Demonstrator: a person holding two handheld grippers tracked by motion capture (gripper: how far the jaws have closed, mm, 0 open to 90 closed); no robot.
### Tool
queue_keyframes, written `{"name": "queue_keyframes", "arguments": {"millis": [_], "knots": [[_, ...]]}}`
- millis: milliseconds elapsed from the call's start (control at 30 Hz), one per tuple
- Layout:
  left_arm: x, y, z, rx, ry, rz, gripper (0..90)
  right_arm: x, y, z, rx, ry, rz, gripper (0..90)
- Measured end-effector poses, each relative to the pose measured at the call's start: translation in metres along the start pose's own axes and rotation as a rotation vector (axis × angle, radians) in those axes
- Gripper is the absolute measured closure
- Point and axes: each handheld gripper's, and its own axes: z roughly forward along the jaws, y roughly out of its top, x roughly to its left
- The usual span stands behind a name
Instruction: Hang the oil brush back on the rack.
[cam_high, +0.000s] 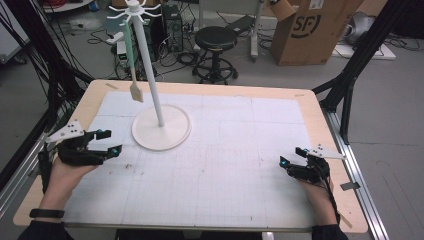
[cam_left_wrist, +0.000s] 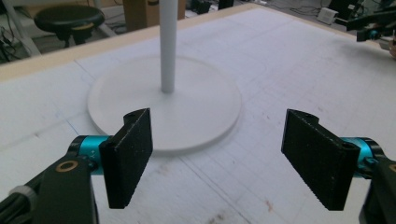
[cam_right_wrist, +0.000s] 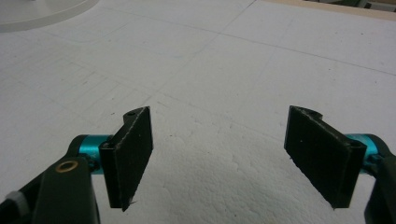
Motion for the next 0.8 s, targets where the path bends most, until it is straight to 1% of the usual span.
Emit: {"name": "queue_keyframes", "arguments": {"millis": [133, 267, 367, 433, 533, 633, 733, 800], "knots": [[-0.003, -0.019, 0.007, 0.017, -0.007, -0.015, 24.3, 0.000, -0.001, 0.001, 0.007, 0.002, -0.001, 23.1], [-0.005, -0.032, 0.011, 0.040, 0.004, -0.023, 23.9, 0.001, -0.001, 0.002, 0.014, 0.004, -0.001, 23.1], [-0.005, -0.039, 0.013, 0.051, 0.013, -0.029, 23.7, 0.001, -0.001, 0.003, 0.018, 0.004, 0.001, 23.0], [-0.005, -0.041, 0.014, 0.072, 0.024, -0.026, 23.3, 0.001, -0.002, 0.003, 0.020, 0.005, -0.003, 23.0], [-0.006, -0.043, 0.016, 0.076, 0.027, -0.027, 22.6, 0.001, -0.002, 0.004, 0.025, 0.007, -0.003, 23.0], [-0.006, -0.044, 0.018, 0.093, 0.051, -0.027, 22.3, 0.000, -0.002, 0.004, 0.025, 0.007, -0.001, 23.0], [-0.004, -0.047, 0.022, 0.120, 0.093, -0.055, 21.7, 0.000, -0.002, 0.004, 0.027, 0.008, 0.001, 22.9], [-0.002, -0.047, 0.024, 0.125, 0.125, -0.066, 20.4, 0.000, -0.002, 0.005, 0.029, 0.008, 0.005, 22.9]]}}
